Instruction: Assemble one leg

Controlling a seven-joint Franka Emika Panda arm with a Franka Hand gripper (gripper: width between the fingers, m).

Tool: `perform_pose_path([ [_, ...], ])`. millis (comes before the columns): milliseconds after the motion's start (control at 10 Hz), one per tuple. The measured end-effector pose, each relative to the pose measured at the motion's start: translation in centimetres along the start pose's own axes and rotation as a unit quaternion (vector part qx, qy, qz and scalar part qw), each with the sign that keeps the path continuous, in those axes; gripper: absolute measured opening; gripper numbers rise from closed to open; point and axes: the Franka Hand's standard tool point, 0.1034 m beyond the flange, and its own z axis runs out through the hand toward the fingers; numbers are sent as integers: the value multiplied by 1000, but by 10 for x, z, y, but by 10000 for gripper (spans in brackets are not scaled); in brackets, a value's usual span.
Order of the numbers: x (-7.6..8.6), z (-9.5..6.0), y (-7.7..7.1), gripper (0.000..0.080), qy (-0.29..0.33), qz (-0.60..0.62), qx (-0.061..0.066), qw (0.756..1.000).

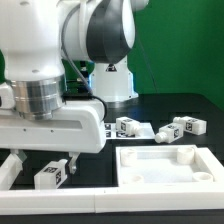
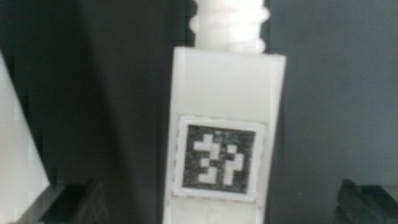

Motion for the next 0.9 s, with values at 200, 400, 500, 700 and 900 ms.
perform_pose_path([
  [200, 0, 0, 0, 530, 0, -1, 0, 1000],
  [400, 0, 0, -1, 281, 0, -1, 0, 1000],
  [500, 0, 0, -1, 281, 0, -1, 0, 1000],
  [700, -18, -7, -10, 282, 16, -12, 0, 1000],
  [900, -79, -25, -37, 282, 20, -8, 6, 1000],
])
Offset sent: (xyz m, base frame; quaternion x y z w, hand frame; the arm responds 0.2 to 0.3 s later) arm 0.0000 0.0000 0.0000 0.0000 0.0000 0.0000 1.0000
